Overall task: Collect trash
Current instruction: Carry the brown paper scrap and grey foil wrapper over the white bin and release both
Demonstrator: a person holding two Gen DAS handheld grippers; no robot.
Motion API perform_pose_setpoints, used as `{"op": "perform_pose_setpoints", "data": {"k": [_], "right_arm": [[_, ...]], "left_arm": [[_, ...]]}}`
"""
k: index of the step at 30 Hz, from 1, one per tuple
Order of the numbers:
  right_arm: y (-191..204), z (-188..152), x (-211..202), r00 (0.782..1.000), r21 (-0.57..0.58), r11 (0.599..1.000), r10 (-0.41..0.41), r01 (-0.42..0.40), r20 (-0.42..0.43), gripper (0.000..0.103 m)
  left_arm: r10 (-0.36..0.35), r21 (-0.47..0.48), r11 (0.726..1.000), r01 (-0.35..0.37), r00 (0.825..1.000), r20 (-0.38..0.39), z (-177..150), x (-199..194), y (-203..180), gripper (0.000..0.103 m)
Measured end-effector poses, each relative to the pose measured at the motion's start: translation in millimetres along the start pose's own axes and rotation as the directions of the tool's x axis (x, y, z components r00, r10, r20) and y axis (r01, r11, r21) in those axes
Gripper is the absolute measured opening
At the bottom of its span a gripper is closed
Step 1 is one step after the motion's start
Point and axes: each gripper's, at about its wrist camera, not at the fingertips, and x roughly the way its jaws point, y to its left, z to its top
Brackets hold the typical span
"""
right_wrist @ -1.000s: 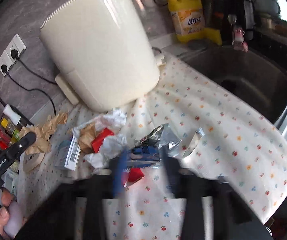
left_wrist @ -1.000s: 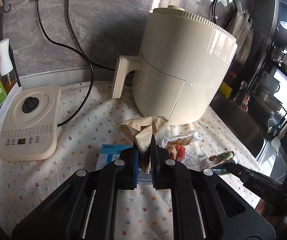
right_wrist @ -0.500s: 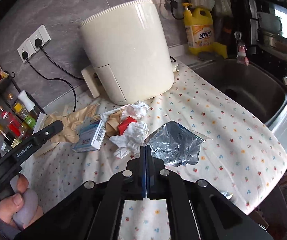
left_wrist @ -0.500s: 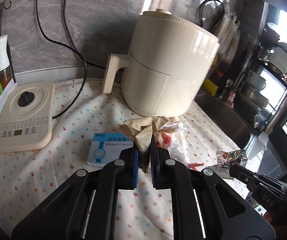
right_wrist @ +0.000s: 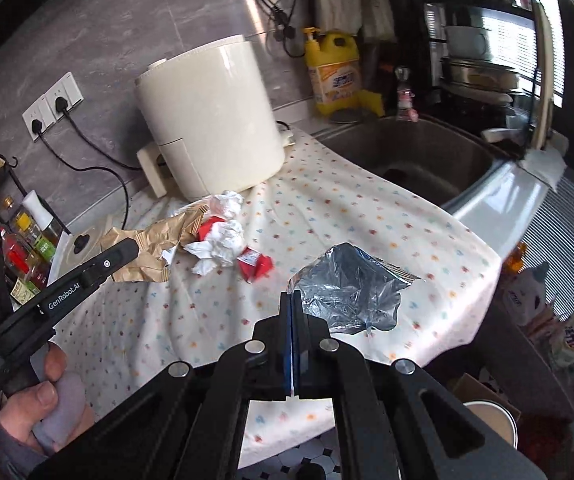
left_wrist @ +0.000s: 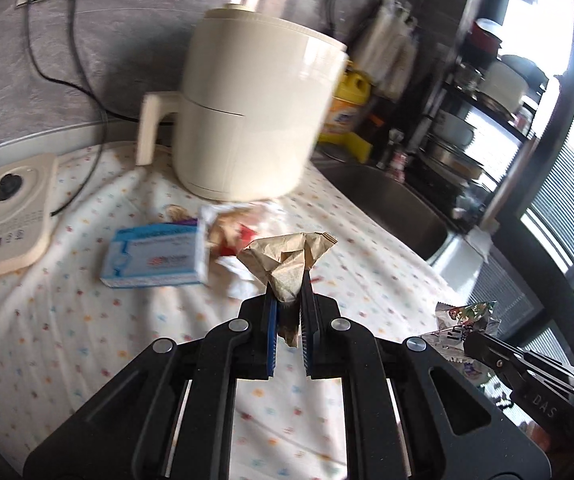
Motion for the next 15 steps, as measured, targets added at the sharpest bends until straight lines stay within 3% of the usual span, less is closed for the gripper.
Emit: {"op": "perform_pose_setpoints", "data": {"k": [8, 15], "right_arm": [[-54.9, -17.1, -37.8, 1.0, 0.044, 0.999, -0.018, 0.017, 0.023, 0.001], [-117.0, -44.9, -76.1, 1.0, 0.078, 0.997, -0.008, 0.007, 0.015, 0.001]], "left_arm": [[-0.034, 0.057, 0.998, 0.033, 0.999, 0.003, -12.8, -1.7, -63.5, 0.01], [-0.043, 0.092, 0.995, 0.044, 0.999, -0.021, -49.0, -9.2, -132.0, 0.01]]}}
